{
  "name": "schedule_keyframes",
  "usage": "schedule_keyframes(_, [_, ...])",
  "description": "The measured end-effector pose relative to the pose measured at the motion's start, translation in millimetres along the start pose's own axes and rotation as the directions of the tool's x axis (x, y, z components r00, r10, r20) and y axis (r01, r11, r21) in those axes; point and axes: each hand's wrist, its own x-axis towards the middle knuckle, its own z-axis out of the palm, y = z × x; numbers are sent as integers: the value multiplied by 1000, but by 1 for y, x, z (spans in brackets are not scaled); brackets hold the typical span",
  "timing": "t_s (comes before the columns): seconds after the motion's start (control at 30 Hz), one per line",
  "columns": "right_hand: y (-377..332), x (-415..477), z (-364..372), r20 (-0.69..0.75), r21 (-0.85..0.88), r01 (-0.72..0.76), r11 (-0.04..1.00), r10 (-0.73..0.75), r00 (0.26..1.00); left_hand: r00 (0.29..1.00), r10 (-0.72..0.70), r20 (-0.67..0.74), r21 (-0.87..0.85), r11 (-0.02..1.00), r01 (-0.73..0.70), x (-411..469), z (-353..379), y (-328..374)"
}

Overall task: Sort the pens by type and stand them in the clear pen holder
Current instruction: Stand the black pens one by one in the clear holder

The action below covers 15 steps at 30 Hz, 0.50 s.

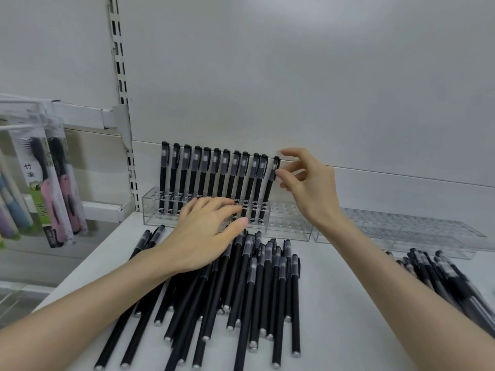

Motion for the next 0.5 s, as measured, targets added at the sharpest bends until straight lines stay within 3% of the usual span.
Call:
schedule_keyframes(0.1, [-12,-12,-7,-5,38,-46,998,46,999,1000,11,-22,-34,999,-11,-3,-9,7])
schedule_keyframes(0.27, [-27,-46,-8,187,0,-56,998,55,981,999,-46,-5,50,998,46,-30,-20,19])
schedule_keyframes(0.37, [-24,-68,-2,354,-57,-35,998,53,934,986,-165,-9,109,980,165,-54,-15,21])
schedule_keyframes(0.5, [-16,-86,7,561,-164,65,984,39,827,955,-296,10,34,955,296,-63,-12,23])
